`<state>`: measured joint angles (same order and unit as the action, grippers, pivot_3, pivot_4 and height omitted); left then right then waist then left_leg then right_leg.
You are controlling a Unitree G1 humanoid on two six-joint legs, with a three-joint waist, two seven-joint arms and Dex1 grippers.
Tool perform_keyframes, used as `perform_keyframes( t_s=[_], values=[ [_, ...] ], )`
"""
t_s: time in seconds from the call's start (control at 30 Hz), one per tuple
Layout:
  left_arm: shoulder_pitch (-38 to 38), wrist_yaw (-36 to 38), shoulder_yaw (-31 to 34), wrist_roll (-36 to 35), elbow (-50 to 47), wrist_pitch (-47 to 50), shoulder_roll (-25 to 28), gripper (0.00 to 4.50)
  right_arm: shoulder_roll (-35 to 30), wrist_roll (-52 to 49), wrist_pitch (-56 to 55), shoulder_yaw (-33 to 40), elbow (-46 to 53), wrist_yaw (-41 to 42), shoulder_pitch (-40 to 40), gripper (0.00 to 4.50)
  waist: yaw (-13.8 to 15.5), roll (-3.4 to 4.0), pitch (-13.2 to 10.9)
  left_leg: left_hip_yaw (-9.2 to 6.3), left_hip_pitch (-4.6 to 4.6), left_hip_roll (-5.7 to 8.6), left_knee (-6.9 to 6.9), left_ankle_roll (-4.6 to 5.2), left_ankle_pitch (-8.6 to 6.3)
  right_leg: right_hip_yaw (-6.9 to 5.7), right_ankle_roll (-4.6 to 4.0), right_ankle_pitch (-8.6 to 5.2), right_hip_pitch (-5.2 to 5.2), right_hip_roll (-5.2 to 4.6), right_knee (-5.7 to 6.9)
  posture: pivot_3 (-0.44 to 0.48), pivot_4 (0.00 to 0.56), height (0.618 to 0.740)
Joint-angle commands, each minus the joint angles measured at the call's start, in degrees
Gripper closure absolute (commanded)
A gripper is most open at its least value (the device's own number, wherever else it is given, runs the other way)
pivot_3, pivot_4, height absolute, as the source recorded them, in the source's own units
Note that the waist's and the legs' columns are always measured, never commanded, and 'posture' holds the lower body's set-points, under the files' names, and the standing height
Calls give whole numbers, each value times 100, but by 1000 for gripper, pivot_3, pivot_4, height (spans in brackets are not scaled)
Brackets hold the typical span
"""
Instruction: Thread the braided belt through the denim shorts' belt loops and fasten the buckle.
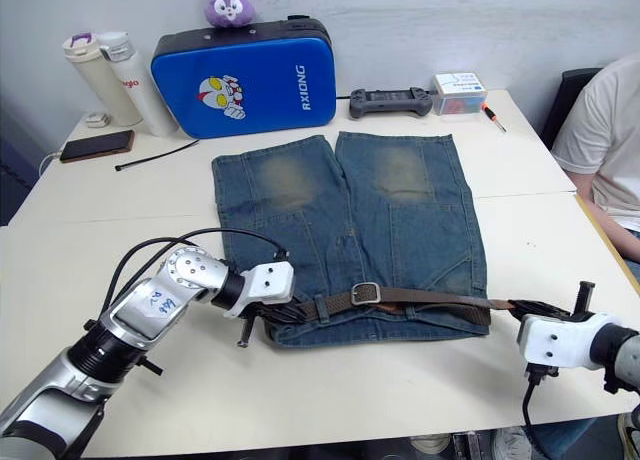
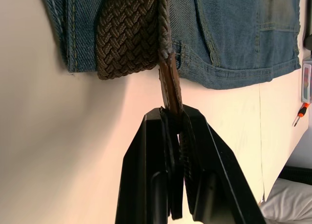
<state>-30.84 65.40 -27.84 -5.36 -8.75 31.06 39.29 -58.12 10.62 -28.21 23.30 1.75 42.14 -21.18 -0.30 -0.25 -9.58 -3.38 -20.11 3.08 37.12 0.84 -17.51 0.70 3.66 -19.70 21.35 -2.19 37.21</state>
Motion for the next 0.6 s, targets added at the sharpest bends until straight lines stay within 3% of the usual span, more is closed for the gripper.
perform_keyframes(
  t_s=[0.03, 0.1, 0.2, 0.43, 0.5, 0.53, 0.6],
  values=[
    [304, 123, -213, 363, 536, 141, 396, 4470, 42, -40, 86, 59, -206, -77, 8, 4500, 0, 0, 0, 0, 0, -2, 0, -1, 0, 0, -1, -1, 0, 2, 1, 0, 150, 740],
    [324, 155, -161, 314, 541, 52, 389, 4470, 72, -297, 189, 79, -112, -22, 44, 4500, 2, -1, 0, 0, 0, -4, 0, -1, -1, 0, -3, -2, 0, 3, 2, 0, 150, 740],
    [369, 249, -22, 164, 470, 11, 380, 4500, 72, -481, 178, 224, -95, -47, 107, 3322, -8, -1, 0, 0, 0, -9, 1, -5, -3, 1, -5, -2, 1, 8, 4, 0, 150, 740],
    [218, 260, 450, -149, 408, 215, 273, 4500, -24, -436, -75, 643, -326, -222, 145, 55, -17, -4, -7, 3, 0, -18, 1, -14, -7, 5, -13, -7, 7, 18, 12, 0, 150, 740],
    [52, 341, 707, -487, 322, 545, 208, 4500, -81, -472, -112, 776, -394, -240, 213, 55, -13, -4, -13, 3, -2, -19, 3, -14, -8, 6, -13, -7, 11, 19, 15, 0, 150, 740],
    [-23, 402, 835, -684, 246, 724, 196, 3791, -105, -497, -132, 814, -431, -237, 255, 0, -13, -8, -21, 5, -3, -19, 4, -14, -8, 6, -13, -7, 11, 19, 15, 0, 150, 740],
    [-169, 479, 1065, -1012, 135, 1022, 193, 3076, -120, -605, -75, 839, -451, -176, 366, 0, -7, -16, -37, 5, -6, -19, 6, -15, -8, 6, -13, -7, 17, 20, 19, 0, 150, 740]
  ],
)
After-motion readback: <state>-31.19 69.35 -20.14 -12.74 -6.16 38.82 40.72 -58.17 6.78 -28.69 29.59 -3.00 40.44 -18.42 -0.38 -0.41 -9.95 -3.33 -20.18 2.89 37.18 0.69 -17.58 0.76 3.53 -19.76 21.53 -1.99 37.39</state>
